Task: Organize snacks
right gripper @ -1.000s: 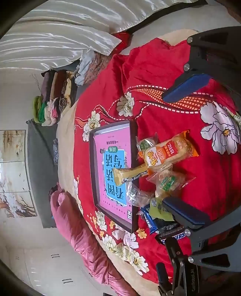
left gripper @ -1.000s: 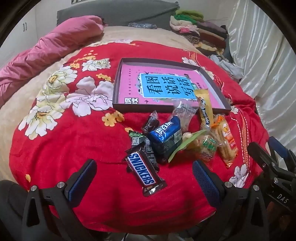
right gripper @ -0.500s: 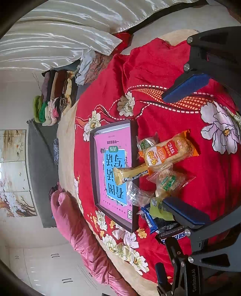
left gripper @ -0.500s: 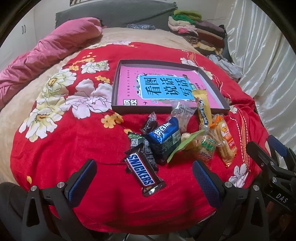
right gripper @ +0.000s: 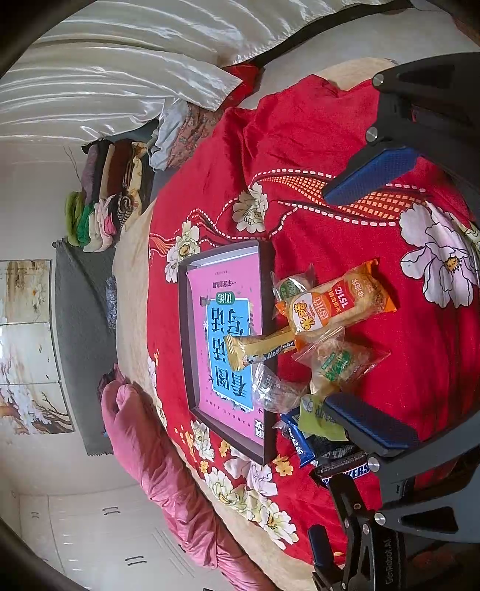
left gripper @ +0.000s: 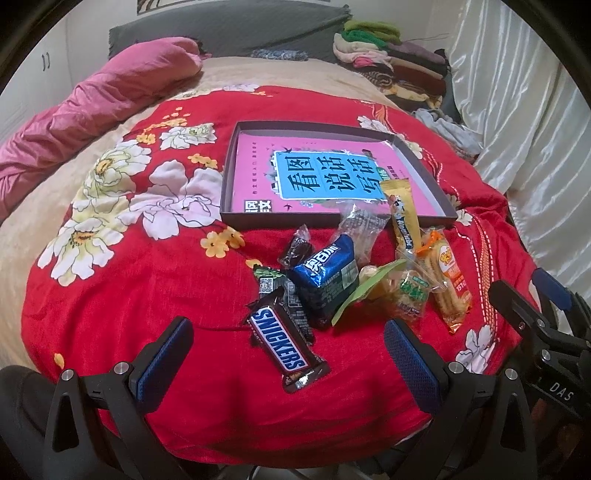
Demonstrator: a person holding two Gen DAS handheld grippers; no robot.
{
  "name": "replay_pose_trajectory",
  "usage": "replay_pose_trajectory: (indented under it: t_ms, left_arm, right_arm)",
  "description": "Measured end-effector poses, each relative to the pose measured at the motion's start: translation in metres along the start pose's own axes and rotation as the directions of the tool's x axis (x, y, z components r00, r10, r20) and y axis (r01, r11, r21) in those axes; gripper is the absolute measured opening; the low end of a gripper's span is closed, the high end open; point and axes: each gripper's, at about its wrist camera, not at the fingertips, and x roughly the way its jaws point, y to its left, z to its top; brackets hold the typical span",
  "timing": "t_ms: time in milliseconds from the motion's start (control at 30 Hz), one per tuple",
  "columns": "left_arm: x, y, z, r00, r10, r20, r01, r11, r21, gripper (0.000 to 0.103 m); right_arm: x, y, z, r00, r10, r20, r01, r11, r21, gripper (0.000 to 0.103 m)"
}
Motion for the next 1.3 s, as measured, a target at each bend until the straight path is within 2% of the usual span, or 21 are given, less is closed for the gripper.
replay_pose_trajectory:
  t_ms: [667,1133,1300]
  left_arm:
    - [0.0,0.0,0.0,1.0,0.003,-0.004,-0.003,1.0,0.006,0.103]
    - [0.009,0.005,-0.002,0.999,-0.003,-0.041,0.003,1.0,-0.009,0.103]
    - [0.015,0.015,-0.004,0.997,-0.01,-0.072,0.007,0.999,-0.041,0.103]
  right_arm:
    - [0.007,-0.003,0.0,1.0,0.008,-0.014,-0.008,1.0,0.008,0.103]
    - [0.012,-0.008,-0.002,0.999,0.013,-0.029,-0.012,1.0,0.024,0.103]
    - [0.015,-0.012,-0.002,0.999,0.007,-0.038,-0.006,1.0,0.031,0.103]
